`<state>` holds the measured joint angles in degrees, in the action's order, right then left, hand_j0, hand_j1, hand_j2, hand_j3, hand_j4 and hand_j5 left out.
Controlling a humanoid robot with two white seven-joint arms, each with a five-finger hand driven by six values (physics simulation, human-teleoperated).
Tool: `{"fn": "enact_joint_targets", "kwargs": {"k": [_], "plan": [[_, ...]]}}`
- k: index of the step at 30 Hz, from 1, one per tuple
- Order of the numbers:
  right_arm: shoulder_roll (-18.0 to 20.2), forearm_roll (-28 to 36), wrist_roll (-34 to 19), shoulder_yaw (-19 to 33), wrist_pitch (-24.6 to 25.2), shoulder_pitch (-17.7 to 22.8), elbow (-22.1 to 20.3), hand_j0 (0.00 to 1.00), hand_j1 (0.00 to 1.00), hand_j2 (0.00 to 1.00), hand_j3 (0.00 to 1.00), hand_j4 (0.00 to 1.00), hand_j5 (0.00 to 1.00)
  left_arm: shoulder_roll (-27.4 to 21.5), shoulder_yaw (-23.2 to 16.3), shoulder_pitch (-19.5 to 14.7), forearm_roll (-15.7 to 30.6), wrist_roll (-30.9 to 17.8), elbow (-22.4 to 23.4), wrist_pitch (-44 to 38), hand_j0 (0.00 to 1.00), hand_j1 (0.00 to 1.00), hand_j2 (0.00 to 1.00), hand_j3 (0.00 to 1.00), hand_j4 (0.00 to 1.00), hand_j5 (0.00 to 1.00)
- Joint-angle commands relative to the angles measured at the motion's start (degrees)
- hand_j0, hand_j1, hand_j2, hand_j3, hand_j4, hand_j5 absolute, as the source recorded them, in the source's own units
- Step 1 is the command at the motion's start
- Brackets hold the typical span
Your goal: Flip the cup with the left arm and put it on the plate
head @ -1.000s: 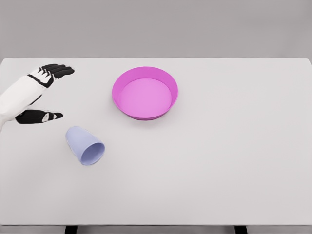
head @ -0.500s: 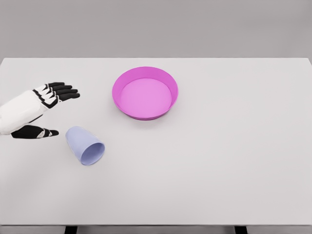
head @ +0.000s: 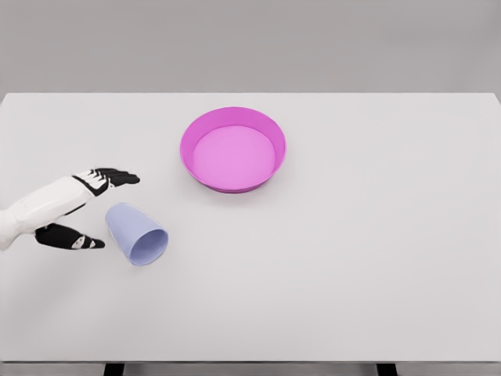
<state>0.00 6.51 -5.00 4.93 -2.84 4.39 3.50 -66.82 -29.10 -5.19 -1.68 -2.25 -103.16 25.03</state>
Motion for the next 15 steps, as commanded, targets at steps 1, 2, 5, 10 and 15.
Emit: {"fn": "enact_joint_targets", "kwargs": {"k": [1,2,5,10,15], "plan": [[0.0,0.0,0.0,0.0,0.0,0.0,0.0,1.0,1.0,1.0,1.0,1.0,1.0,-0.1,-0.6,0.0,1.1,-2.5,0.0,-2.9,1.0,1.0,1.0,1.0,1.0,1.0],[0.0,0.0,0.0,0.0,0.0,0.0,0.0,1.0,1.0,1.0,1.0,1.0,1.0,-0.1,-0.7,0.0,1.1,-2.8,0.1,-3.6,1.0,1.0,1.0,1.0,1.0,1.0],[0.0,0.0,0.0,0.0,0.0,0.0,0.0,1.0,1.0,1.0,1.0,1.0,1.0,-0.1,-1.0,-0.5,1.1,-3.4,0.1,-4.1,1.0,1.0,1.0,1.0,1.0,1.0],[0.0,0.0,0.0,0.0,0.0,0.0,0.0,1.0,1.0,1.0,1.0,1.0,1.0,-0.1,-1.1,-1.7,1.2,-8.1,0.1,-5.2,1.0,1.0,1.0,1.0,1.0,1.0],[0.0,0.0,0.0,0.0,0.0,0.0,0.0,1.0,1.0,1.0,1.0,1.0,1.0,-0.1,-3.3,-5.1,1.3,-11.4,0.1,-5.2,1.0,1.0,1.0,1.0,1.0,1.0]]}}
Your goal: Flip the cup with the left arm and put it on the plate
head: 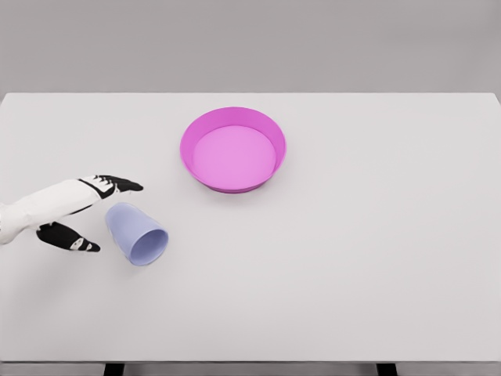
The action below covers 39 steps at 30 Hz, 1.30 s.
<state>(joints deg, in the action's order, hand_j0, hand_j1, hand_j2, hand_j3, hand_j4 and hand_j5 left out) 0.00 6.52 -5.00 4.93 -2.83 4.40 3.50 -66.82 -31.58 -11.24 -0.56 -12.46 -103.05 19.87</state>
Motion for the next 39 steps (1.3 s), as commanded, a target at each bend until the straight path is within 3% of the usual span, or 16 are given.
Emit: {"fn": "enact_joint_targets", "kwargs": {"k": [1,18,24,39], "plan": [[0.0,0.0,0.0,0.0,0.0,0.0,0.0,1.0,1.0,1.0,1.0,1.0,1.0,0.0,-1.6,0.0,0.2,-1.2,0.1,-0.2,1.0,1.0,1.0,1.0,1.0,1.0],[0.0,0.0,0.0,0.0,-0.1,0.0,0.0,1.0,1.0,1.0,1.0,1.0,1.0,0.5,-3.7,-4.5,-0.5,-6.9,0.6,-1.3,1.0,1.0,1.0,1.0,1.0,1.0],[0.0,0.0,0.0,0.0,-0.1,0.0,0.0,1.0,1.0,1.0,1.0,1.0,1.0,3.1,-10.0,-10.4,-0.5,-6.9,1.5,-2.6,1.0,1.0,1.0,1.0,1.0,1.0],[0.0,0.0,0.0,0.0,0.0,0.0,0.0,1.0,1.0,1.0,1.0,1.0,1.0,5.0,-10.3,-10.4,-1.4,-6.9,2.6,-2.7,1.0,1.0,1.0,1.0,1.0,1.0]]}}
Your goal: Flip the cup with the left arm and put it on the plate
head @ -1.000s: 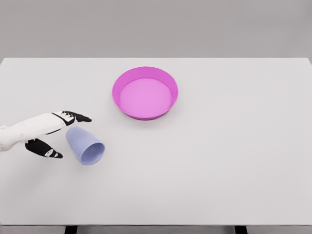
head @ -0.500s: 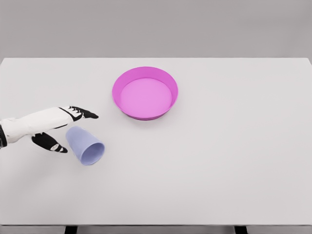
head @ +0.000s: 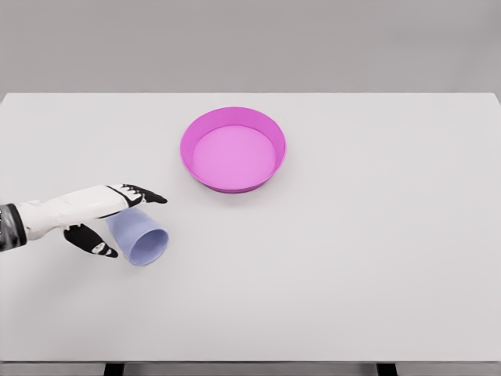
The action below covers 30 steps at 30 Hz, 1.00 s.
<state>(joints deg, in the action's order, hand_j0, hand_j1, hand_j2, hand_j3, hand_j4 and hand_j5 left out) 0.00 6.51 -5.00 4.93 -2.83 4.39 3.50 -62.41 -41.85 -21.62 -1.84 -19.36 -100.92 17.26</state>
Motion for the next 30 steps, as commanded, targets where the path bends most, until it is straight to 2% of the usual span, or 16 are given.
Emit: {"fn": "enact_joint_targets", "kwargs": {"k": [1,30], "plan": [[0.0,0.0,0.0,0.0,0.0,0.0,0.0,1.0,1.0,1.0,1.0,1.0,1.0,0.8,-0.3,0.0,-0.4,0.0,0.6,-0.1,1.0,1.0,1.0,1.0,1.0,1.0],[0.0,0.0,0.0,0.0,0.0,-0.1,0.0,1.0,1.0,1.0,1.0,1.0,1.0,4.1,-1.7,0.0,-3.0,0.0,2.7,-2.1,1.0,1.0,1.0,1.0,1.0,1.0]]}}
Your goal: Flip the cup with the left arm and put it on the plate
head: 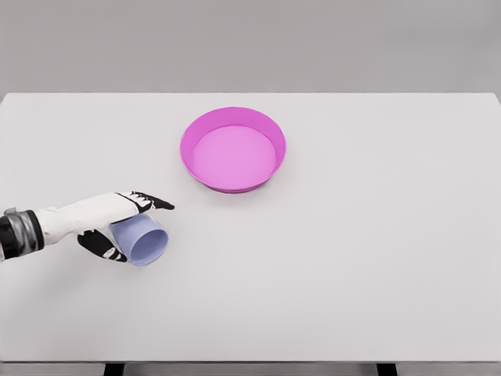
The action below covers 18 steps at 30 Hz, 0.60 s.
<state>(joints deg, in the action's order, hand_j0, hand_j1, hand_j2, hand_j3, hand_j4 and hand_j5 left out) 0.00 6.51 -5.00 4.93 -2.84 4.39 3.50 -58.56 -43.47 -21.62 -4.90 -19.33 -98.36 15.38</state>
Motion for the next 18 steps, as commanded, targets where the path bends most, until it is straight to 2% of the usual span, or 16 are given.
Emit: {"fn": "enact_joint_targets", "kwargs": {"k": [1,10,14,18], "plan": [[0.0,0.0,0.0,0.0,-0.1,0.0,0.0,1.0,1.0,1.0,1.0,1.0,1.0,0.4,-0.1,0.0,-0.3,0.1,0.1,-0.3,1.0,1.0,1.0,1.0,1.0,1.0],[0.0,0.0,0.0,0.0,-0.1,0.0,0.0,1.0,1.0,1.0,1.0,1.0,1.0,0.8,-0.7,0.0,-0.8,0.1,0.2,-0.3,1.0,1.0,1.0,1.0,1.0,1.0],[0.0,0.0,0.0,0.0,-0.1,0.0,0.0,1.0,1.0,1.0,1.0,1.0,1.0,0.8,-0.8,0.0,-1.1,0.1,0.1,-0.1,0.78,0.78,0.78,0.78,0.78,0.78],[0.0,0.0,0.0,0.0,0.0,0.0,0.0,1.0,1.0,1.0,1.0,1.0,1.0,0.7,-0.7,0.0,-0.9,0.1,-0.5,0.1,0.69,0.69,0.69,0.69,0.69,0.69]]}}
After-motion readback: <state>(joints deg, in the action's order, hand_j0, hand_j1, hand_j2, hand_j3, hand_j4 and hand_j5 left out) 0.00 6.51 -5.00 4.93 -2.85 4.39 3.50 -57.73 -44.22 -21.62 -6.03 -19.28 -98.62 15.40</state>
